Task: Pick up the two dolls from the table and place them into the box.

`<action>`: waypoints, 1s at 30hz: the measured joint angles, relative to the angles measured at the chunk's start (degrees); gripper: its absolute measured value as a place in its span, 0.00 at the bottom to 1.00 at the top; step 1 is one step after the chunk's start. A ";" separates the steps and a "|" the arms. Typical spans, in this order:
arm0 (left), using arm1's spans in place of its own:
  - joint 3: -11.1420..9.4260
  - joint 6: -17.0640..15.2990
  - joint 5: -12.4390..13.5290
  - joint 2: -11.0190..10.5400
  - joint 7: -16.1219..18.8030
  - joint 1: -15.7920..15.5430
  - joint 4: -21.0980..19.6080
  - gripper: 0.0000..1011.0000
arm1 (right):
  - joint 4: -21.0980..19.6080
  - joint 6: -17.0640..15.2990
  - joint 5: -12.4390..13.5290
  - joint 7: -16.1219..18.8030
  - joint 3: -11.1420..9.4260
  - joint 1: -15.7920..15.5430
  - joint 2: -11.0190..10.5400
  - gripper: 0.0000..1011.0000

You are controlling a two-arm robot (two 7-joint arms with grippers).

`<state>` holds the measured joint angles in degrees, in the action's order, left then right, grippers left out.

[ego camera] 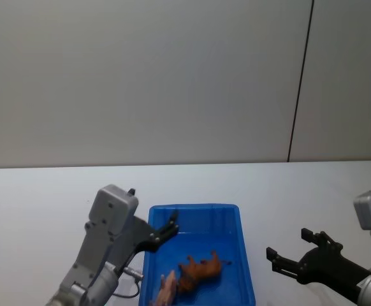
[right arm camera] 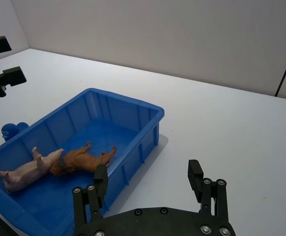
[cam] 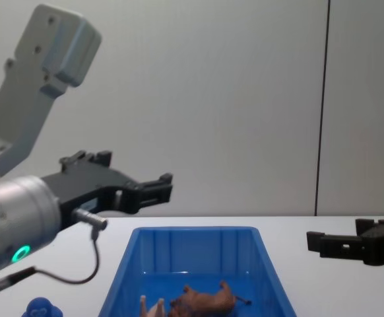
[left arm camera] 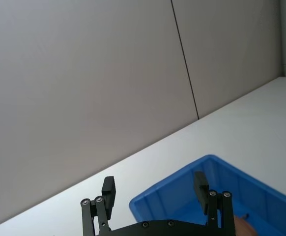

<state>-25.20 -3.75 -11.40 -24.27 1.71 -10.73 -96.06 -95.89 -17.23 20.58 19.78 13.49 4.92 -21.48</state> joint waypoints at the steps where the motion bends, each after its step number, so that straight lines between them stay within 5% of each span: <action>1: 0.19 -0.43 -0.22 -0.50 0.35 0.55 -0.42 0.99 | -0.02 0.01 0.04 -0.02 -0.02 -0.06 -0.06 0.99; 16: 2.59 -2.41 -4.49 -5.43 3.75 5.35 -1.78 0.99 | -0.15 0.10 0.27 -0.13 -0.21 -0.35 -0.38 0.99; 30: 4.05 -3.76 -6.65 -7.67 3.66 7.52 0.29 0.99 | -0.20 0.10 0.35 -0.15 -0.28 -0.42 -0.48 0.99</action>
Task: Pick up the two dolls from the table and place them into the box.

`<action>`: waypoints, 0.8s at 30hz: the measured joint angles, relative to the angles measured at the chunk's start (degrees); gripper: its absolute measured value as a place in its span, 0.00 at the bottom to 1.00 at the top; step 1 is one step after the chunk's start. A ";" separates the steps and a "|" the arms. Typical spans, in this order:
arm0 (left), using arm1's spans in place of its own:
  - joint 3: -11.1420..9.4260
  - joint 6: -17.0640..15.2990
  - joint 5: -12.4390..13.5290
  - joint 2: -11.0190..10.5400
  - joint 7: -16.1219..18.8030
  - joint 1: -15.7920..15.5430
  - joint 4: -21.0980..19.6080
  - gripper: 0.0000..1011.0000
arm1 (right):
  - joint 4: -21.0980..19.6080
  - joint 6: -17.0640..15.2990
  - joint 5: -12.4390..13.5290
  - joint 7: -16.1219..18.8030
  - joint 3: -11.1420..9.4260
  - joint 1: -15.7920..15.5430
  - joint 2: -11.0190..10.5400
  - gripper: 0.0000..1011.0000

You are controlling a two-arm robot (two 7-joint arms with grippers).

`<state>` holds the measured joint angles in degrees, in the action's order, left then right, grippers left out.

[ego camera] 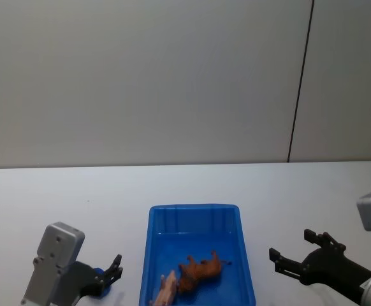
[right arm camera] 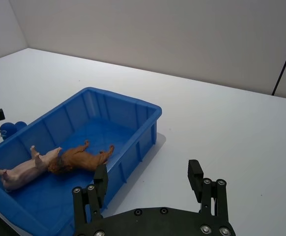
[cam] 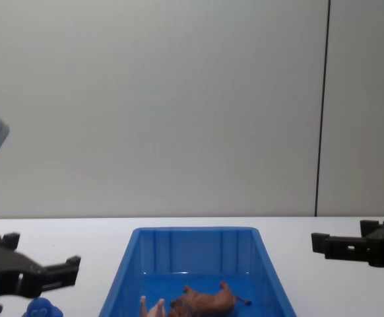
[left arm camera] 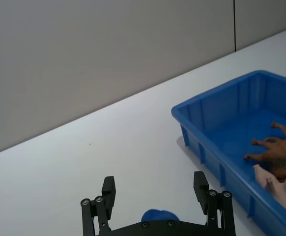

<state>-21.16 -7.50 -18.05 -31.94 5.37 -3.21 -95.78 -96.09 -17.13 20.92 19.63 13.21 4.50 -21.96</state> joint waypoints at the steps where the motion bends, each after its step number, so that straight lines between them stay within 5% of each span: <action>1: 0.10 -0.17 -0.10 -0.07 -0.28 0.10 0.46 0.99 | 0.00 0.00 0.00 0.00 0.00 0.00 0.00 0.99; 24: 0.67 0.90 -2.21 1.22 -6.66 -0.99 8.52 0.99 | 0.00 0.00 0.02 0.01 0.00 -0.04 -0.05 0.99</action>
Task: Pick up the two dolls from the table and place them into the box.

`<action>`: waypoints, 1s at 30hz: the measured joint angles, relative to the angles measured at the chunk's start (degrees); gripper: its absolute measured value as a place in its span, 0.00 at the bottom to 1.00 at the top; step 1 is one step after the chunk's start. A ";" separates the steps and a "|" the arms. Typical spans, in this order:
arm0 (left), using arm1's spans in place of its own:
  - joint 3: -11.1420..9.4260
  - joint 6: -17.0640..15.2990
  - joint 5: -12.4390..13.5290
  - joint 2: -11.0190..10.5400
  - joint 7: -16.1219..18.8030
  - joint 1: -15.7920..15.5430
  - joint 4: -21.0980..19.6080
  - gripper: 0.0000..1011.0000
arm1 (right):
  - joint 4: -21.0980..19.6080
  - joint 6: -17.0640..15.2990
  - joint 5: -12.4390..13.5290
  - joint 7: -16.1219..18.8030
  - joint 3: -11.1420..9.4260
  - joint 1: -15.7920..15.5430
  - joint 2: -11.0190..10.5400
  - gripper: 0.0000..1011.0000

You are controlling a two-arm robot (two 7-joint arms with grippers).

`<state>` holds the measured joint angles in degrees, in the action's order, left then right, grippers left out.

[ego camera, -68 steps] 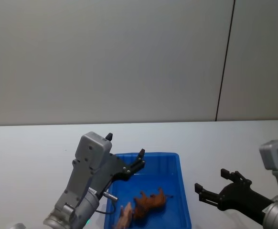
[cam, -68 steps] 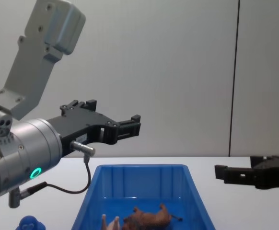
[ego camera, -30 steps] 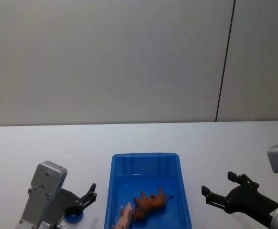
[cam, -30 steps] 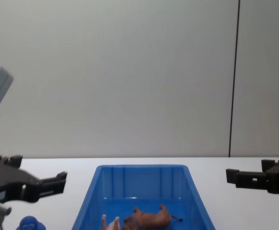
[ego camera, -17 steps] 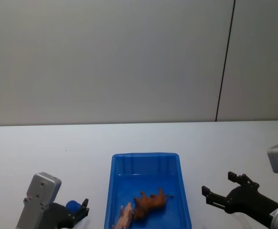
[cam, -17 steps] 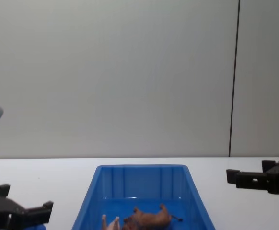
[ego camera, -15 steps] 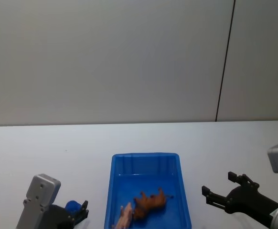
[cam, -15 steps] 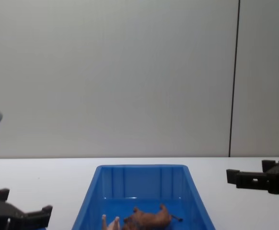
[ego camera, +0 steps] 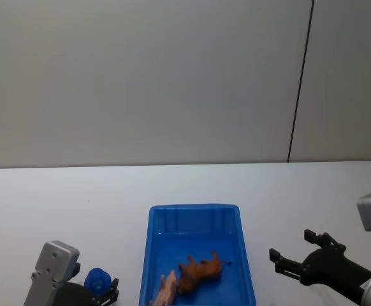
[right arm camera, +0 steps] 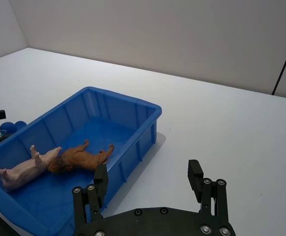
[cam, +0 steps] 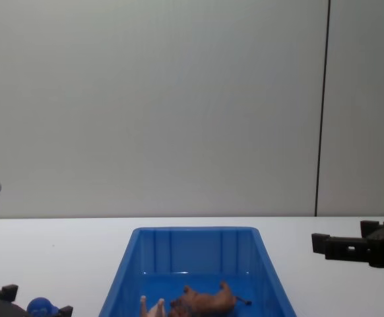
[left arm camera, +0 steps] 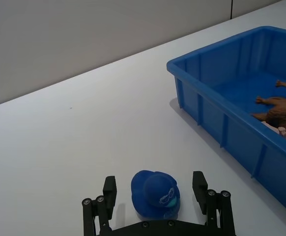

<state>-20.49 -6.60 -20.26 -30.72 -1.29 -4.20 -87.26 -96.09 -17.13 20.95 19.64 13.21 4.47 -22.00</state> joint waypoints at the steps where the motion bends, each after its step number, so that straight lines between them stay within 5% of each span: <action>1: 0.02 0.10 -0.01 0.15 -0.52 -0.17 0.48 0.96 | 0.00 0.00 0.00 0.00 0.00 0.00 0.00 0.99; 7: 0.06 0.23 -0.02 0.77 -2.37 -0.94 2.27 0.85 | 0.00 0.00 0.00 0.00 0.00 0.00 0.00 0.99; 18: 0.18 -0.26 0.21 1.72 -4.74 -2.34 4.54 0.50 | 0.00 0.00 -0.01 0.00 0.00 0.00 0.00 0.99; 30: 0.93 -0.65 2.04 1.70 -5.47 -3.38 2.47 0.41 | 0.00 0.00 -0.01 0.00 0.00 0.00 0.00 0.99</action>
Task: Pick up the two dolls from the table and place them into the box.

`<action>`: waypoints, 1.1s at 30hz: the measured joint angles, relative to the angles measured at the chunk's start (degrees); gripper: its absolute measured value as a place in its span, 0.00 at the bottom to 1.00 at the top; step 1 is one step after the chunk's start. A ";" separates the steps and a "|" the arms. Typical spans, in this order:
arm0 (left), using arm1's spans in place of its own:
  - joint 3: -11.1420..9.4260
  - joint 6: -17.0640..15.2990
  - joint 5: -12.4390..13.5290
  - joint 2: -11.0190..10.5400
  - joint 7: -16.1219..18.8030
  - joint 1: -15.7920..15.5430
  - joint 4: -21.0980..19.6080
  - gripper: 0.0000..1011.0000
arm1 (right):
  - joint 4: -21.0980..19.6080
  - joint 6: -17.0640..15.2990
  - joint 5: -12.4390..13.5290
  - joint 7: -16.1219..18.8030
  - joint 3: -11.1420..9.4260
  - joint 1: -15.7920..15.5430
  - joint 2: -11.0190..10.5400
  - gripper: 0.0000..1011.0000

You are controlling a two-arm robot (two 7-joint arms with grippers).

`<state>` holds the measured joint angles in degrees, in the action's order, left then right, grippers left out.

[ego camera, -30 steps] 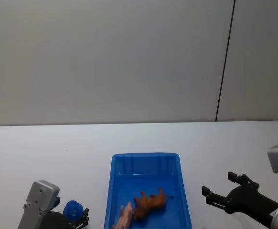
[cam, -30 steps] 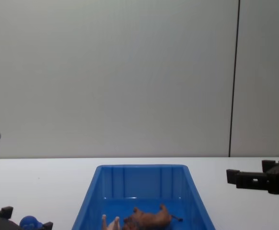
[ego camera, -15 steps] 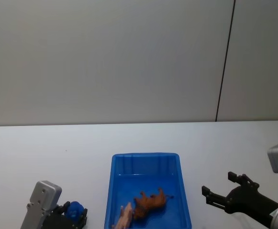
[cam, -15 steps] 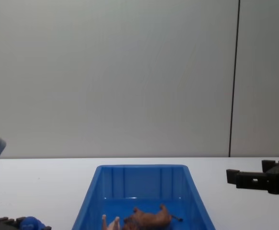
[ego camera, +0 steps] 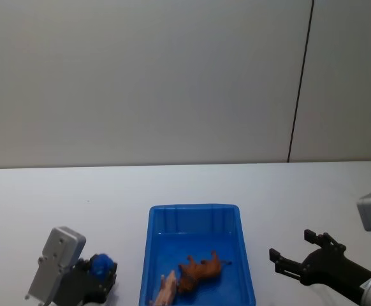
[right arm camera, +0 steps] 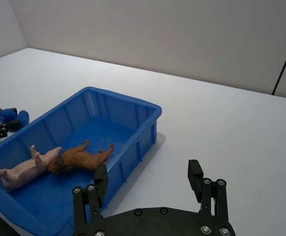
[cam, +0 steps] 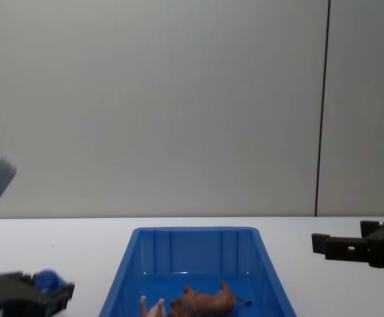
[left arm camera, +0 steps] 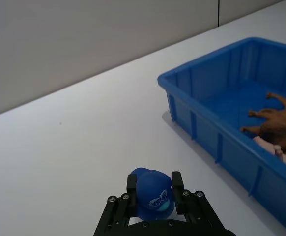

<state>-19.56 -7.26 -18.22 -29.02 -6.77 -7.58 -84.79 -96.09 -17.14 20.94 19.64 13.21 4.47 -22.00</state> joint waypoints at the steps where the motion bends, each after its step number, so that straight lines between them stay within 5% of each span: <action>1: 0.04 0.04 0.18 0.00 -0.03 -0.07 -0.26 0.40 | 0.00 0.00 0.00 0.00 0.00 0.00 0.00 0.99; 12: -0.11 1.65 3.72 1.43 -1.76 -2.23 -3.76 0.34 | 0.00 0.00 0.00 0.00 0.00 0.00 0.00 0.99; 19: -1.50 2.98 6.09 4.24 -4.78 -4.72 -4.21 0.31 | 0.00 0.00 0.00 0.00 0.00 0.00 0.00 0.99; 33: -4.28 5.99 8.99 9.37 -12.44 -8.97 -1.19 0.78 | 0.00 0.00 0.00 0.00 0.00 0.00 0.00 0.99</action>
<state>-23.83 -1.27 -9.23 -19.64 -19.21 -16.56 -85.98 -96.08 -17.13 20.94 19.64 13.21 4.47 -22.00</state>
